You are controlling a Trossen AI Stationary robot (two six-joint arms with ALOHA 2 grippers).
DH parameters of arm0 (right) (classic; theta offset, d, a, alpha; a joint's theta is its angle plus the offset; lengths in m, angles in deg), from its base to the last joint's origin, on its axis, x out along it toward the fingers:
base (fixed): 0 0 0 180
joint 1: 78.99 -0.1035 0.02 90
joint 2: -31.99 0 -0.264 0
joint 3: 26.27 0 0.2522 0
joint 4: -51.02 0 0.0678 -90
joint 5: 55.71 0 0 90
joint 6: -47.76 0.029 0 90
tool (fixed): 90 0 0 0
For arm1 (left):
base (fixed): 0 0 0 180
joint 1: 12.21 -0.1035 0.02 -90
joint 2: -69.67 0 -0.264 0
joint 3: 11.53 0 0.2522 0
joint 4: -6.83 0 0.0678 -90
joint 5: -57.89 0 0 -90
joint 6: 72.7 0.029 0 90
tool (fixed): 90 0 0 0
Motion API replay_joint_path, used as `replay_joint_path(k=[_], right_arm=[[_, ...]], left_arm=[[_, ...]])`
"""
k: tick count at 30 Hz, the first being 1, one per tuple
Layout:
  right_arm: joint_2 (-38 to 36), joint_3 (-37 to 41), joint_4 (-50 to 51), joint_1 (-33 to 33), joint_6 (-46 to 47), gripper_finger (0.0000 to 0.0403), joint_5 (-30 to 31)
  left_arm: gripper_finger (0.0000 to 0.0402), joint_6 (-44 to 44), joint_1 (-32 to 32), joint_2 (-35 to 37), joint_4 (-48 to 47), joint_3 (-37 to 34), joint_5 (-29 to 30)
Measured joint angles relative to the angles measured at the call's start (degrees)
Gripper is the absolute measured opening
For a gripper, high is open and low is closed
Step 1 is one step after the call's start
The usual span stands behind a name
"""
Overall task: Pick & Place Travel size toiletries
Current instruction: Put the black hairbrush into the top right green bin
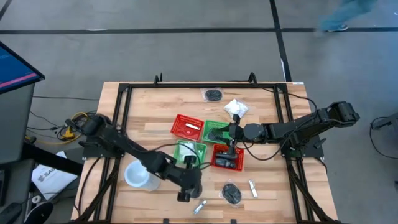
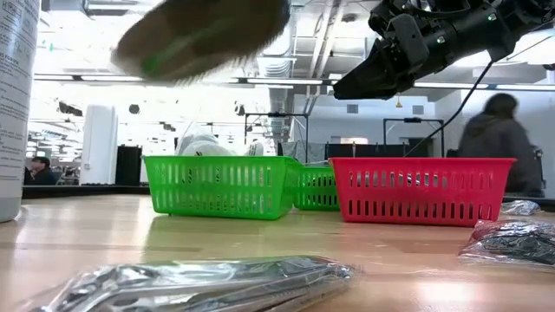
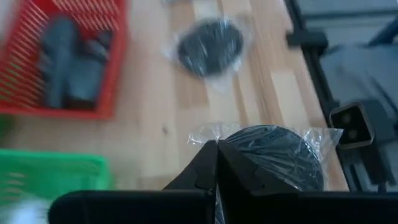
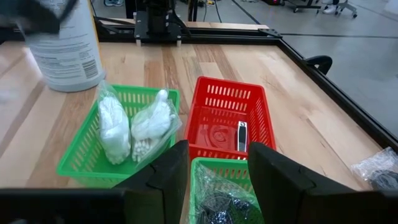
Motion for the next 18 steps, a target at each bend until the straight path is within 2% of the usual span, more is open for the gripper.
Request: replay_joint_path(k=[4,10,18], right_arm=[[0.0,0.0,-0.2,0.0,1.2,0.0155,0.0],[0.0,0.0,-1.3,0.0,1.2,0.0159,0.0],[0.0,0.0,-2.3,0.0,1.2,0.0159,0.0]], left_arm=[[0.0000,2.7,0.0,4.8,0.4,0.0,6.7],[0.0000,8.1,-0.2,11.4,1.8,0.1,21.7],[0.0000,16.1,-1.6,15.4,7.0,0.1,35.2]])
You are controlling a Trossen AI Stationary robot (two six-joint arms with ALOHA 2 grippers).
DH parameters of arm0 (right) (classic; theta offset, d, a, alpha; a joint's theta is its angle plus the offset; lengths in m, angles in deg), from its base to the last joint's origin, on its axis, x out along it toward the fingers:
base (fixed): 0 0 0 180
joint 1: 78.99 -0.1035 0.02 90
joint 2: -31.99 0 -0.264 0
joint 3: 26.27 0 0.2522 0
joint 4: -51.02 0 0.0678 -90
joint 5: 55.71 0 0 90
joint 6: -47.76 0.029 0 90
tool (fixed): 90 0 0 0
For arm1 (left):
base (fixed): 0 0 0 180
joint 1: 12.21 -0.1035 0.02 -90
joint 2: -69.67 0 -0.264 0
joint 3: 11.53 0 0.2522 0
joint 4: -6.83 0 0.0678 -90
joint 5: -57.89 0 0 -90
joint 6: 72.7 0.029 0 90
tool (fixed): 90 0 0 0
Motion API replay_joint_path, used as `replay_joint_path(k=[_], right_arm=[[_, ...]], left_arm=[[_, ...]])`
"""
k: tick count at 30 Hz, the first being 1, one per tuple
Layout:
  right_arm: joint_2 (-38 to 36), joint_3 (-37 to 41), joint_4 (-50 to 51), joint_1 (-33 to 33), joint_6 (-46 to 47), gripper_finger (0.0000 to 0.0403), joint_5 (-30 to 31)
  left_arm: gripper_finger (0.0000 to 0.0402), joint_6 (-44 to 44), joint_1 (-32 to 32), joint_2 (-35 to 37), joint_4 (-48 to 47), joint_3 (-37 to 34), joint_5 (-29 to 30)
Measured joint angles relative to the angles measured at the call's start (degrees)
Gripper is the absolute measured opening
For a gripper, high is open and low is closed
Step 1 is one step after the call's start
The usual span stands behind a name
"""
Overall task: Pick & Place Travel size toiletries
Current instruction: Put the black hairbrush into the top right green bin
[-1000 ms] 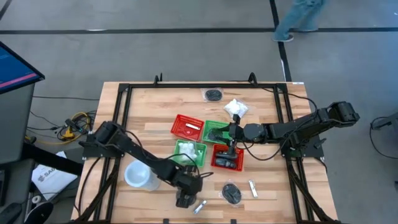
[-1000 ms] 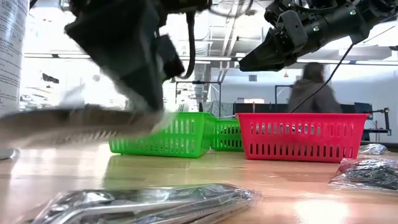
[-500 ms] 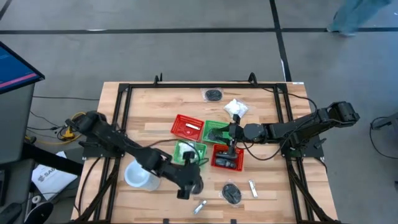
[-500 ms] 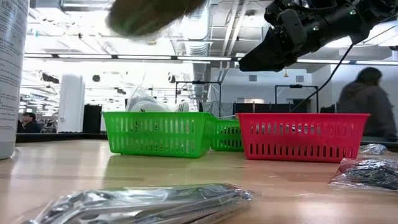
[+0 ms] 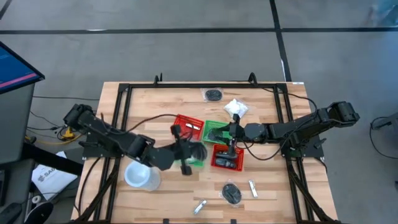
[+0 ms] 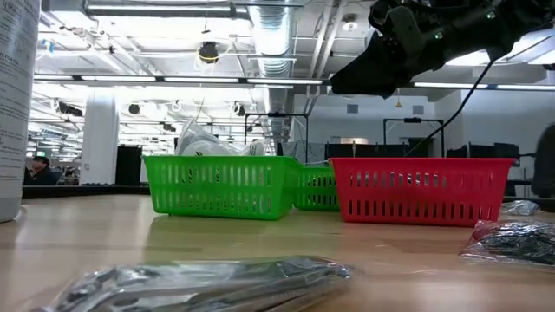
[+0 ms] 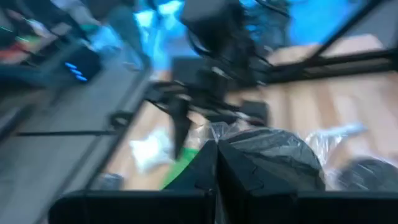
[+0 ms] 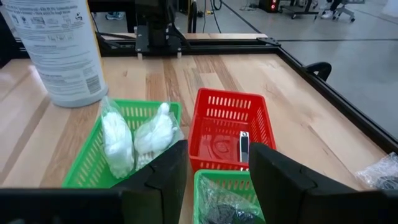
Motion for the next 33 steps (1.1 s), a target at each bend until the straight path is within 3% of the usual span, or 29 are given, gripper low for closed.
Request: replay_joint_path(k=[5,19,33], right_arm=[[0.0,0.0,-1.8,0.0,0.0,0.0159,0.0],[0.0,0.0,-10.2,0.0,-0.6,0.0159,0.0],[0.0,-0.1,-24.0,0.0,-0.4,0.0159,0.0]], left_arm=[[0.0000,3.2,-2.4,0.0,3.6,0.0,5.2],[0.0000,4.2,-11.8,0.0,6.4,0.0,5.5],[0.0000,5.1,-14.1,0.0,8.8,0.0,5.5]])
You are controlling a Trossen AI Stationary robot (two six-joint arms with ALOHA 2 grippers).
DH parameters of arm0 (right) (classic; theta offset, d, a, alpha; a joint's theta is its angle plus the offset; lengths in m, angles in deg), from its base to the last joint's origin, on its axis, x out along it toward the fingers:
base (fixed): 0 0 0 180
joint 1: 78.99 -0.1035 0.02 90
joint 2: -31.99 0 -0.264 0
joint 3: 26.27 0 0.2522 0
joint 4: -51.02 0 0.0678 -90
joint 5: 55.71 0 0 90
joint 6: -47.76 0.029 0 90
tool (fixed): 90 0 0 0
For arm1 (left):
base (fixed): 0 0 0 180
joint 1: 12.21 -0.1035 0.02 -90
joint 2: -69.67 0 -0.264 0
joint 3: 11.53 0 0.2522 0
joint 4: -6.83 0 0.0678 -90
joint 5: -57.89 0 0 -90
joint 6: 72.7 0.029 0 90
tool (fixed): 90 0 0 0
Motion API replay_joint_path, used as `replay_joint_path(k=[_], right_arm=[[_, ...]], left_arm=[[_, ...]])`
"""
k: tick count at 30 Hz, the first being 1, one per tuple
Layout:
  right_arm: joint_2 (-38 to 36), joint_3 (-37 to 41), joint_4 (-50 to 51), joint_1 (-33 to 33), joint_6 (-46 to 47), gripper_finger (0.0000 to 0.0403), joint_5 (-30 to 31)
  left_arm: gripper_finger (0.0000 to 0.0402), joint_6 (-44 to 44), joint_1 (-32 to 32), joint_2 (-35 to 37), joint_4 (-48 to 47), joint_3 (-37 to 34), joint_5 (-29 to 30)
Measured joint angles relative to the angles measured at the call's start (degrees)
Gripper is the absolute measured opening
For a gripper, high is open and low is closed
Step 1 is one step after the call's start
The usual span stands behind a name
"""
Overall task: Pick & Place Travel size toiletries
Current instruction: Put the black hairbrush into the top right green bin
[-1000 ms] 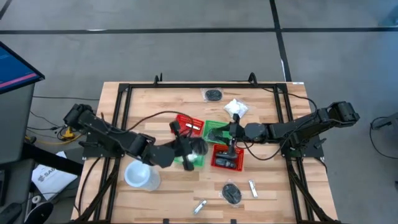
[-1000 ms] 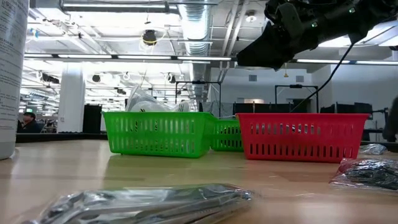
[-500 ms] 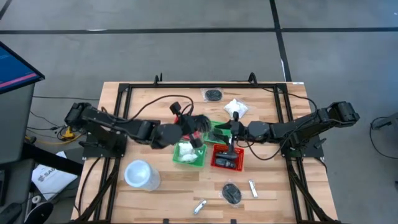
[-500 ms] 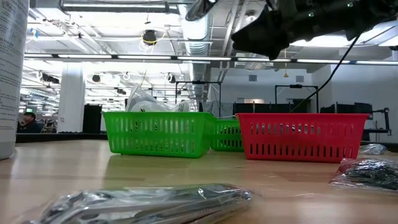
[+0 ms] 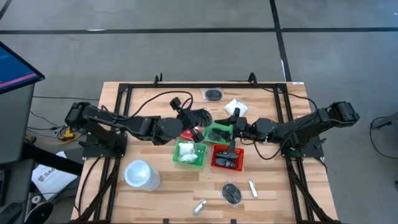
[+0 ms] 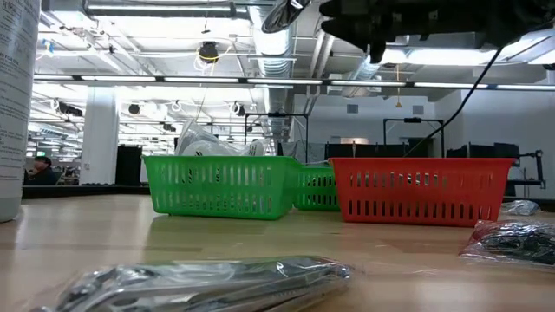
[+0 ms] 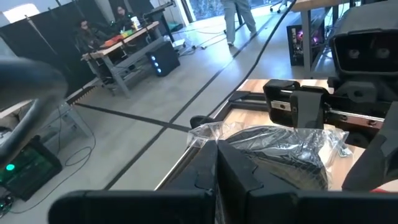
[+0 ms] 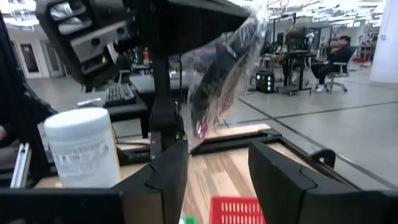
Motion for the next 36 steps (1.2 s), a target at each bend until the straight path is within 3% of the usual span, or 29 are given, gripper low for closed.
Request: replay_joint_path(k=[15,36], right_arm=[[0.4,-5.5,0.2,0.1,0.0,0.0159,0.0],[0.4,-6.7,-1.4,0.3,0.4,0.0159,0.0]], left_arm=[[0.0000,2.7,0.0,0.0,3.5,0.0,0.6],[0.0000,2.8,-0.3,0.0,5.2,0.0,0.6]])
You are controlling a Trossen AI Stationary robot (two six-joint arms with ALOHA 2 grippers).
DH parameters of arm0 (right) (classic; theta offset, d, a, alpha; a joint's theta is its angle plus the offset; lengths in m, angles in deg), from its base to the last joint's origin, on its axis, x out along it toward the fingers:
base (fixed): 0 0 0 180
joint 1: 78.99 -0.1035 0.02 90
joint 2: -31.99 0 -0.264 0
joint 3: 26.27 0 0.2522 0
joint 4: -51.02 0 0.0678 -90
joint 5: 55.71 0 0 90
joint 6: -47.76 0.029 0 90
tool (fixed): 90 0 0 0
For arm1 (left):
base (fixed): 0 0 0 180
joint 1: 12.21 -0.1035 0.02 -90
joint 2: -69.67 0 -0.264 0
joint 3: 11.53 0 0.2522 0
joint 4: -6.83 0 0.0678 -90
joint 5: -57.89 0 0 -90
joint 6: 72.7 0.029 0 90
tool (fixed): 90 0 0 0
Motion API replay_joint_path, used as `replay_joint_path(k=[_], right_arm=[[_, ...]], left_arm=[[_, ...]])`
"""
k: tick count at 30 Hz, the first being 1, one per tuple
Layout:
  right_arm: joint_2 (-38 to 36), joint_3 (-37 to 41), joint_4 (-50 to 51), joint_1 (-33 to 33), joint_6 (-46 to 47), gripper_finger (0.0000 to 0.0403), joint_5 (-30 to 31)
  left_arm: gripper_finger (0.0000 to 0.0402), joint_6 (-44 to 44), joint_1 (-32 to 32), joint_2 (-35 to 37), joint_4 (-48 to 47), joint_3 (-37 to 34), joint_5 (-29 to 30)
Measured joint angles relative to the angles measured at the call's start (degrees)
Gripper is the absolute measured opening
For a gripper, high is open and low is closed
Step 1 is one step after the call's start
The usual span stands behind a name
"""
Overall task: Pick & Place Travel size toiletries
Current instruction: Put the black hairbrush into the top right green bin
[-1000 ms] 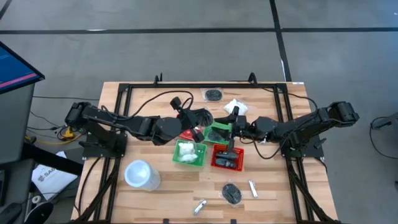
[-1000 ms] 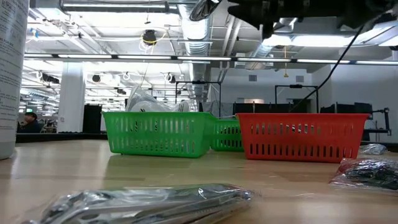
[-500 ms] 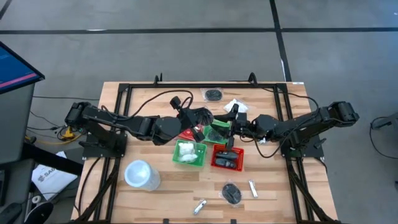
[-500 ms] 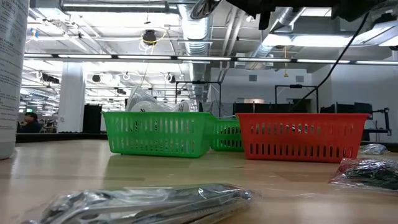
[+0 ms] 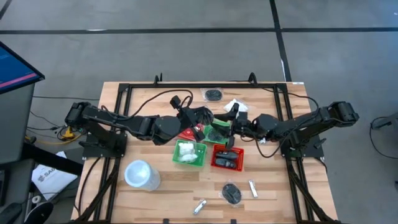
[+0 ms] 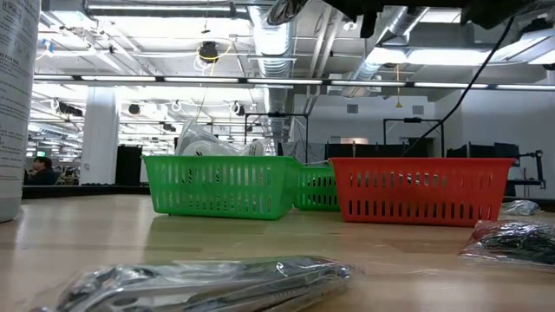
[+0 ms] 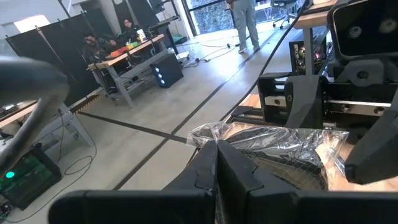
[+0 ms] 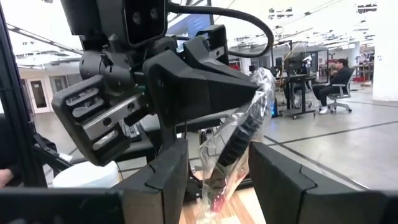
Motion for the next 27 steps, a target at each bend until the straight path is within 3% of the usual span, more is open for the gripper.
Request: replay_joint_path(k=[13,27], right_arm=[[9.7,-7.7,0.3,1.4,-0.3,0.0159,0.1],[9.7,-8.0,0.5,2.0,1.7,0.0159,4.6]], left_arm=[[0.0000,1.1,0.0,0.0,0.6,0.0,0.0],[0.0000,1.5,0.3,0.0,0.6,0.0,0.0]])
